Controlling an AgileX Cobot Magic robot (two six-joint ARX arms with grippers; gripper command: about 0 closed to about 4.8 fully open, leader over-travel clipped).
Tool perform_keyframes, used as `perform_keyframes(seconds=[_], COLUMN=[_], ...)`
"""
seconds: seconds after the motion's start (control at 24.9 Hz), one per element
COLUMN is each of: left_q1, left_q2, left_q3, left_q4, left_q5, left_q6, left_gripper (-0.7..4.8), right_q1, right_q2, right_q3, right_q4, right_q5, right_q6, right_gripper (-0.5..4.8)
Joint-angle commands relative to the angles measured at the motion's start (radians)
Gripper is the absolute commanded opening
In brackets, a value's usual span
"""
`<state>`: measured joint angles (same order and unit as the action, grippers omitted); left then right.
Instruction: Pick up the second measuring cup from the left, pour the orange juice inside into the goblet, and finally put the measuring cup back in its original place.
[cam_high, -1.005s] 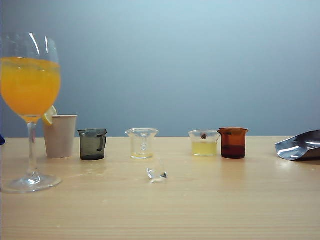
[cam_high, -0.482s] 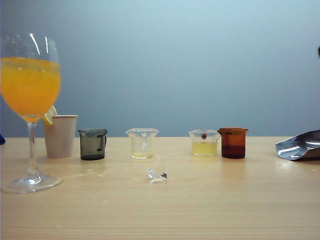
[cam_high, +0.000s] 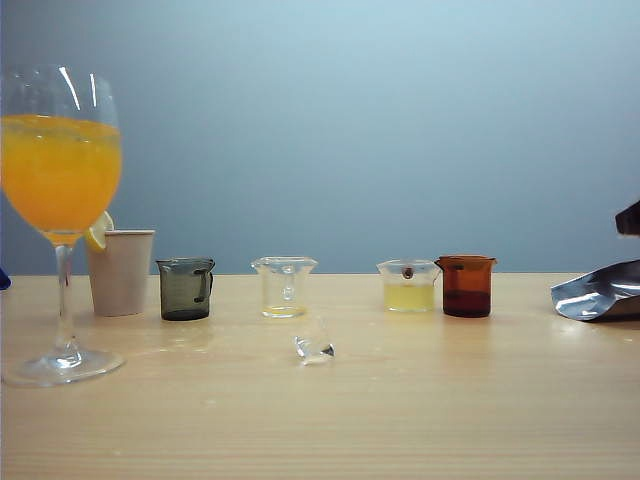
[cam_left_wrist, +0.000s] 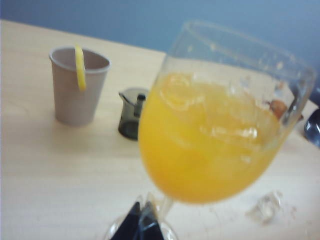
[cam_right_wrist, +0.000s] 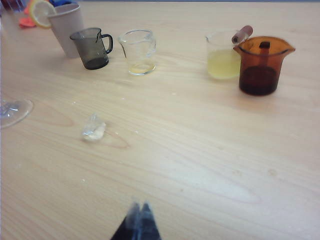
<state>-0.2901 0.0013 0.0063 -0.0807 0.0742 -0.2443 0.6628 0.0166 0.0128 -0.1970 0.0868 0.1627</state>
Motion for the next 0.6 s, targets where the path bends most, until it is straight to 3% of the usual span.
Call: perform_keyframes(seconds=[0.04, 0.2, 0.24, 0.28, 0.6], left_q1=[0.001, 0.002, 0.002, 0.002, 0.005], left_q2=[0.000, 0.000, 0.000, 0.000, 0.000], left_q3=[0.003, 0.003, 0.003, 0.003, 0.003], left_q4=[-0.072, -0.097, -0.097, -0.097, -0.097], left_q5=[0.008, 0.008, 0.008, 0.008, 0.008], left_q6=[0.004, 0.005, 0.005, 0.005, 0.005], left_gripper=[-0.05, -0.05, -0.05, -0.05, -0.05], right_q1=[0.000, 0.001, 0.001, 0.000, 0.000], right_q2=[-0.005, -0.005, -0.005, -0.005, -0.005], right_q3=[-0.012, -0.012, -0.012, -0.012, -0.012], right_q4=[0.027, 0.036, 0.034, 0.034, 0.034], right_q5=[0.005, 0.005, 0.005, 0.005, 0.005], right_q6=[0.037, 0.043, 0.044, 0.043, 0.043], right_gripper=[-0.06, -0.04, 0.07, 0.51, 0.54])
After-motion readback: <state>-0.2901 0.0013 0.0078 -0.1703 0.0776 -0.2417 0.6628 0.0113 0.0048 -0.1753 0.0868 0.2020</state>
